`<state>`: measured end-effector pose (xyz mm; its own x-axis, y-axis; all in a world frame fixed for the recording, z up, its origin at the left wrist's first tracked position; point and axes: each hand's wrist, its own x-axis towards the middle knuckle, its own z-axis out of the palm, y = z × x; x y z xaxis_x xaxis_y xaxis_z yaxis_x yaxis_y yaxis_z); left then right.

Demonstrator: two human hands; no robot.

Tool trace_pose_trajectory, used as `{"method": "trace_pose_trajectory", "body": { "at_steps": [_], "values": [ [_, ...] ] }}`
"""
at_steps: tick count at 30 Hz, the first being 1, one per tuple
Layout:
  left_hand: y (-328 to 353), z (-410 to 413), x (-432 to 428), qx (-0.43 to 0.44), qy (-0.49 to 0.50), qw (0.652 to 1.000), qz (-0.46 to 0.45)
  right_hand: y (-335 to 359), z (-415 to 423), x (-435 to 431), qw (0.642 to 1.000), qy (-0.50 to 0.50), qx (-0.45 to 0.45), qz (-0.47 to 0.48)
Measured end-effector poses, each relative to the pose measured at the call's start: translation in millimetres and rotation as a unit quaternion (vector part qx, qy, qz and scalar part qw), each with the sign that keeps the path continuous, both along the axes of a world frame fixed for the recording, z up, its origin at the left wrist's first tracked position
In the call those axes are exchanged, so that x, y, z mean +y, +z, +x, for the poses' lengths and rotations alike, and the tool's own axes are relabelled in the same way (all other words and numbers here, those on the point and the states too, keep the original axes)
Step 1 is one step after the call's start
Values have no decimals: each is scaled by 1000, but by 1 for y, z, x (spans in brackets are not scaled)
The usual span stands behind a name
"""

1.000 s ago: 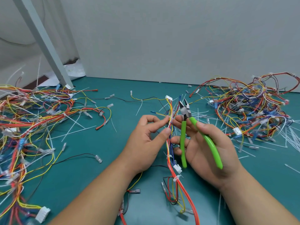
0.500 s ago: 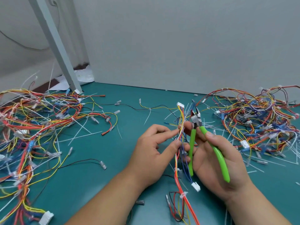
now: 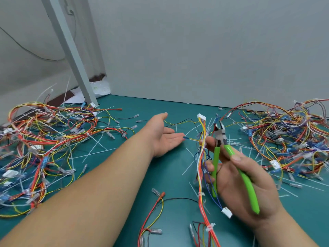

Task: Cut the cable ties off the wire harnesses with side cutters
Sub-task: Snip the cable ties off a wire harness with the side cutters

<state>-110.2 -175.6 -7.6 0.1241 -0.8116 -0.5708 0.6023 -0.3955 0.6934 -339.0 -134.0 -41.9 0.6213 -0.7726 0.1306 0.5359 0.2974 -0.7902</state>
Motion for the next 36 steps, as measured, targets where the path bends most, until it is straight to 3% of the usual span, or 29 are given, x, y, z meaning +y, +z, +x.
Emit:
{"method": "trace_pose_trajectory", "body": {
  "at_steps": [4,11,16,18,20,22,26,30,36],
  "values": [
    [4,-2,-21,56,4,998,-24,-3,2,1,999,-4,30,-19],
    [35,-4,-47,49,1,998,-36,-6,4,-1,998,-13,55,-33],
    [54,-13,-52,-54,-22,998,-25,-8,5,-1,995,-18,90,-50],
    [53,-15,-49,-135,-56,989,5,-8,4,-1,992,-15,108,-61],
    [42,-16,-47,-286,-99,952,37,-8,3,-1,991,-14,114,-69],
    [33,-18,-42,-355,-152,920,60,-9,3,-2,991,-7,109,-74],
    [24,-23,-40,-202,-186,961,31,-9,6,1,989,21,119,-81],
    [22,-26,-46,-182,-111,977,-25,-10,6,1,987,8,137,-78],
    [53,-8,-54,-82,56,991,-93,-5,3,-2,986,-103,124,-42]
  ]
}}
